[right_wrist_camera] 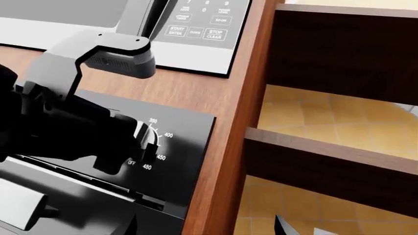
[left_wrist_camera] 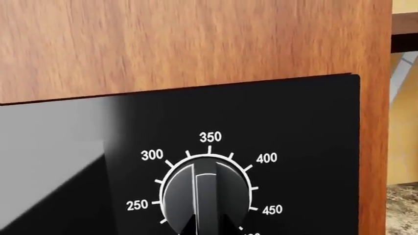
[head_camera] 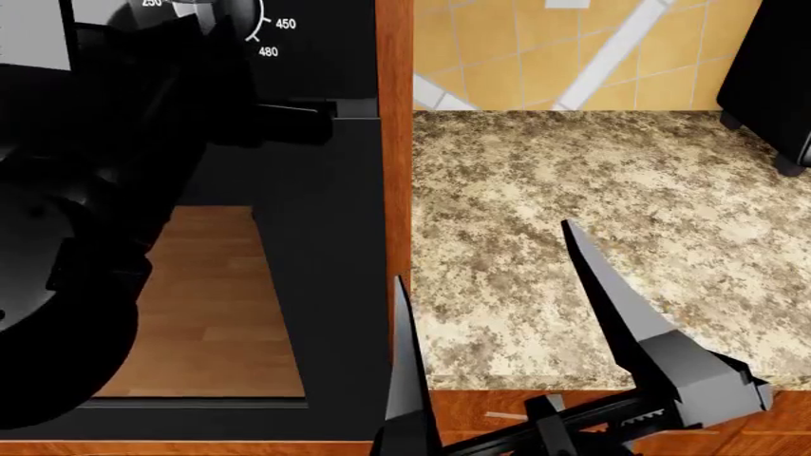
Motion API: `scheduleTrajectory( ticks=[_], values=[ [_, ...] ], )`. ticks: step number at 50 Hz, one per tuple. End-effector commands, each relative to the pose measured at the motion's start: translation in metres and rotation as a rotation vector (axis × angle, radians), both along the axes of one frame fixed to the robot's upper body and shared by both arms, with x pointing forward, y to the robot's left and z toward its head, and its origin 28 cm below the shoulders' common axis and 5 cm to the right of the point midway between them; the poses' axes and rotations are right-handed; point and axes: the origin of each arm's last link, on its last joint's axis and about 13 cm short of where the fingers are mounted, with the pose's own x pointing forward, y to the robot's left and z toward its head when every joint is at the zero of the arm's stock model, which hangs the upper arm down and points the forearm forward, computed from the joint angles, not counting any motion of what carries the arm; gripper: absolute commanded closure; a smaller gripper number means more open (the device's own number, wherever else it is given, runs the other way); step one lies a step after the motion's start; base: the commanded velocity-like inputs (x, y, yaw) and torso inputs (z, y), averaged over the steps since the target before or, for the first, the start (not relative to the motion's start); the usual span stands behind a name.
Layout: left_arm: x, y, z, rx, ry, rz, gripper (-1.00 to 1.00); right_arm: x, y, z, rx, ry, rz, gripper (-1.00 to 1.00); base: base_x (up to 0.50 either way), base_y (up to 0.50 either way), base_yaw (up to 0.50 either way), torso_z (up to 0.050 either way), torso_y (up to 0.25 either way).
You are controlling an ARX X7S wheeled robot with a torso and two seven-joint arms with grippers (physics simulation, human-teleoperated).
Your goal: Preheat the oven by turning the temperature knob.
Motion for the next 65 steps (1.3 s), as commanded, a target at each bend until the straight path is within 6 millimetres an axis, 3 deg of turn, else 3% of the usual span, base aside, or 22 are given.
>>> scheduleTrajectory(
  ticks=[1,40,48,65],
  values=[
    [0.024,0.003,0.006,-0.068,0.066,0.036,1.00,0.000,0.000,0.000,-0.002,-0.001,0.002,-1.00,0.02,0.00,-0.01,0.000,0.000],
    [0.042,0.009,0.025,-0.167,0.097,0.088,1.00,0.000,0.000,-0.001,-0.003,0.010,0.003,-1.00,0.01,0.00,-0.01,0.001,0.000],
    [0.045,0.009,0.023,-0.036,0.058,0.120,1.00,0.000,0.000,-0.001,-0.004,0.009,0.002,-1.00,0.01,0.00,-0.01,0.001,0.000],
    [0.053,0.010,0.027,0.012,0.023,0.162,1.00,0.000,0.000,-0.001,-0.002,0.010,0.002,-1.00,0.01,-0.01,-0.01,0.002,0.000]
  ],
)
